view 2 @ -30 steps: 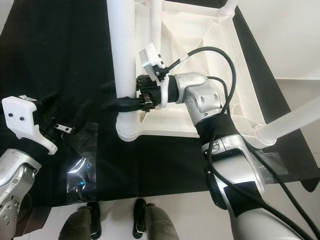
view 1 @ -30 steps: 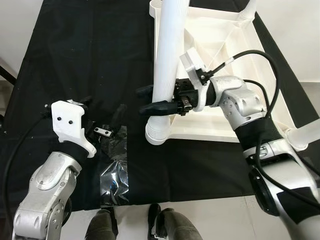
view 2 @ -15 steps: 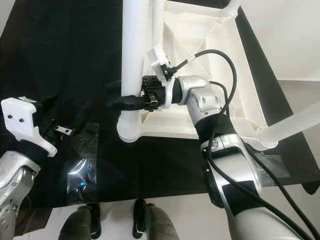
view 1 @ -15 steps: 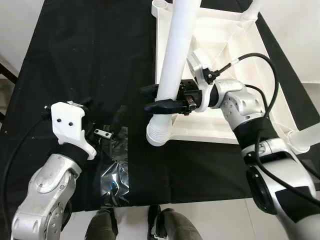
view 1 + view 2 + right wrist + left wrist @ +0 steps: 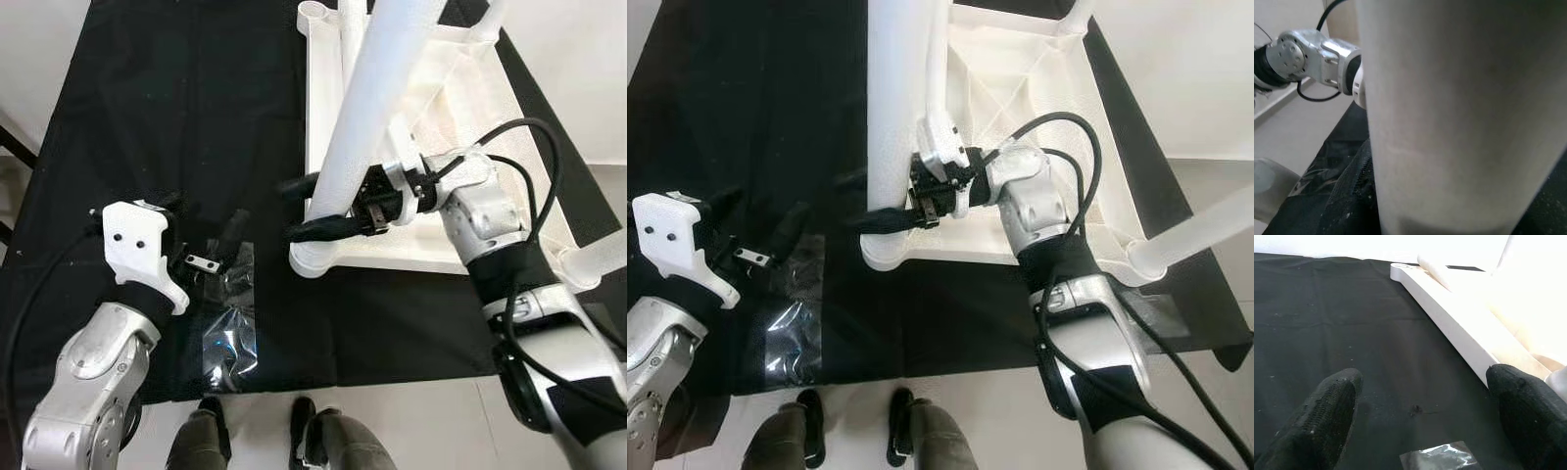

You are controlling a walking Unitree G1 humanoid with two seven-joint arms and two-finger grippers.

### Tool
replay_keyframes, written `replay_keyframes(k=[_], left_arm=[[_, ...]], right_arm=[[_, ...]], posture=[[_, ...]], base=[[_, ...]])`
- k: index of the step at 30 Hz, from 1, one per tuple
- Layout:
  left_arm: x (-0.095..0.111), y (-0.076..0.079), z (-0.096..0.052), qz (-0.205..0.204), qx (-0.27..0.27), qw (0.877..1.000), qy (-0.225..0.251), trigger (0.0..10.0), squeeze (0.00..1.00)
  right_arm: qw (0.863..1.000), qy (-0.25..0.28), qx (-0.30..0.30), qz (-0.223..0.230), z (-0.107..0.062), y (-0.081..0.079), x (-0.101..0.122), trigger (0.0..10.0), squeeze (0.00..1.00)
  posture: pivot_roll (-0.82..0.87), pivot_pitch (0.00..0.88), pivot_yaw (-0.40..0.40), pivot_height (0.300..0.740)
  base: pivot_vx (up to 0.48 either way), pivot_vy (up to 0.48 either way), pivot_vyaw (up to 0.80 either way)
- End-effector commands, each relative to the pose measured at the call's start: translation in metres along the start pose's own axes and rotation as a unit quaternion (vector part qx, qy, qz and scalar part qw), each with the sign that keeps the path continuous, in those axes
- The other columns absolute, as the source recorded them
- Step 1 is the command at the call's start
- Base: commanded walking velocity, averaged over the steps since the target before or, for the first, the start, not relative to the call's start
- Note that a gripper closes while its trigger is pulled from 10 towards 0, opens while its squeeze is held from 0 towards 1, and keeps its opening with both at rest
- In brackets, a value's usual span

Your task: Building children table

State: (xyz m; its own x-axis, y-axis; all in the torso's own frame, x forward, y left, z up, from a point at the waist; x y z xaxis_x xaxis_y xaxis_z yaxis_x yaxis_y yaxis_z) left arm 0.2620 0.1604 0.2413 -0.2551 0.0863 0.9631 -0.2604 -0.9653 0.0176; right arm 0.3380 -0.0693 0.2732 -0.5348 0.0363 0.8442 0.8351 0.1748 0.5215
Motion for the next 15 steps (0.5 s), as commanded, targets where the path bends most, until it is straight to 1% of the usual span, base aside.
replay_keyframes(k=[1,3,6,8,9,14,15], left_arm=[[-0.0018,0.0023,-0.0018,0.003,-0.007,1.000,-0.009,10.0,0.00],[-0.0015,0.0017,-0.0018,0.004,-0.007,1.000,-0.009,10.0,0.00],[-0.0017,0.0017,-0.0015,0.004,-0.008,1.000,-0.009,10.0,0.00],[-0.0020,0.0025,-0.0007,0.004,-0.009,1.000,-0.009,10.0,0.00],[-0.0020,0.0030,-0.0003,0.004,-0.010,1.000,-0.009,10.0,0.00],[-0.0022,0.0033,-0.0001,0.004,-0.010,1.000,-0.009,10.0,0.00],[-0.0025,0.0036,0.0002,0.004,-0.011,1.000,-0.010,10.0,0.00]], right_arm=[[0.991,-0.106,0.013,0.083,-0.0107,-0.0313,-0.0565,10.0,0.00],[0.990,-0.116,0.020,0.076,-0.0122,-0.0365,-0.0598,10.0,0.00],[0.990,-0.116,0.020,0.077,-0.0127,-0.0380,-0.0603,10.0,0.00],[0.990,-0.112,0.013,0.085,-0.0147,-0.0394,-0.0615,10.0,0.00],[0.990,-0.106,0.005,0.097,-0.0160,-0.0393,-0.0620,10.0,0.00],[0.989,-0.100,-0.004,0.106,-0.0172,-0.0394,-0.0624,10.0,0.00],[0.988,-0.090,-0.023,0.124,-0.0194,-0.0383,-0.0632,10.0,0.00]], posture=[[0.06,0.383,-0.201,0.740],[0.06,0.382,-0.199,0.740],[0.06,0.381,-0.198,0.740],[0.06,0.381,-0.198,0.740],[0.06,0.380,-0.197,0.740],[0.06,0.380,-0.196,0.740],[0.06,0.380,-0.195,0.740]], base=[[0.000,0.000,0.00],[0.000,0.000,0.00],[0.000,0.000,0.00],[0.000,0.000,0.00],[0.000,0.000,0.00],[0.000,0.000,0.00],[0.000,0.000,0.00]])
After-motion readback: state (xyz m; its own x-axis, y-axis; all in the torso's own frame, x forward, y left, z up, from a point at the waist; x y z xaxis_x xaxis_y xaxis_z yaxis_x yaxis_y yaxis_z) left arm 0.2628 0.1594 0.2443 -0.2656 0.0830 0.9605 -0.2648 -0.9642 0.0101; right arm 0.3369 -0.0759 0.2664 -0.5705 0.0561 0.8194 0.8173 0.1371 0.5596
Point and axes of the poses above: a point about 5 cm out from each wrist's last joint towards the gripper, its own z axis pointing out of the wrist towards the gripper, its own x axis along the axis of the wrist's last joint, y = z × x, the point moved 3 cm from there along z, pointing out of the wrist towards the gripper, and after that the axes turned 6 degrees about -z, right-handed, at the moved point
